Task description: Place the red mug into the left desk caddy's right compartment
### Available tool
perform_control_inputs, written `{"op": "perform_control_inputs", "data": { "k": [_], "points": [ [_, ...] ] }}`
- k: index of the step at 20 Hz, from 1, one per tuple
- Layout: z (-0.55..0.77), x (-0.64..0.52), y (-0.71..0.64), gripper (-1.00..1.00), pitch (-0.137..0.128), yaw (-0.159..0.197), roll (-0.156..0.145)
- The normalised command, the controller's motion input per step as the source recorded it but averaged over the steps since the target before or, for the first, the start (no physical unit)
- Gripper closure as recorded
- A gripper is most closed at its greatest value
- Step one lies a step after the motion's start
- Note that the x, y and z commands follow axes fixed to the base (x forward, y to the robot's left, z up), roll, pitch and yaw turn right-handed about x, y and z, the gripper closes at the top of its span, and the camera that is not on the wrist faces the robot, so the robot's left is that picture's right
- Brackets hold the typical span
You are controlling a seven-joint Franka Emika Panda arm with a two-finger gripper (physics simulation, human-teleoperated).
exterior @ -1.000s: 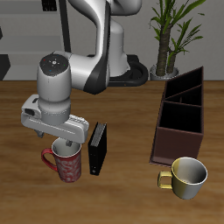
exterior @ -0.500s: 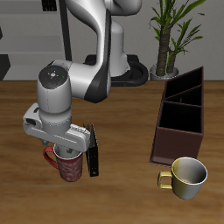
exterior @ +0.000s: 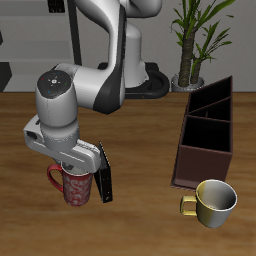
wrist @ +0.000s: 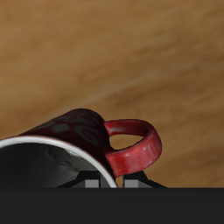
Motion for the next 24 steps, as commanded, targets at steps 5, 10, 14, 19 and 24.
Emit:
{"op": "perform_control_inputs", "data": {
  "k": [5, 10, 14, 19, 24],
  "points": [
    [0.46, -0.10, -0.02, 1.00, -0.048, -0.008, -0.006],
    [0.68, -0.27, -0.01, 1.00, -0.071, 0.022, -0.010],
    [0.49, -0.21, 0.00, 1.00, -0.024, 0.049, -0.012],
    [0.63, -0.30, -0.09, 1.00, -0.037, 0.019, -0.038],
    [0.74, -0.46, -0.01, 1.00, -0.069, 0.009, -0.024]
  ]
}}
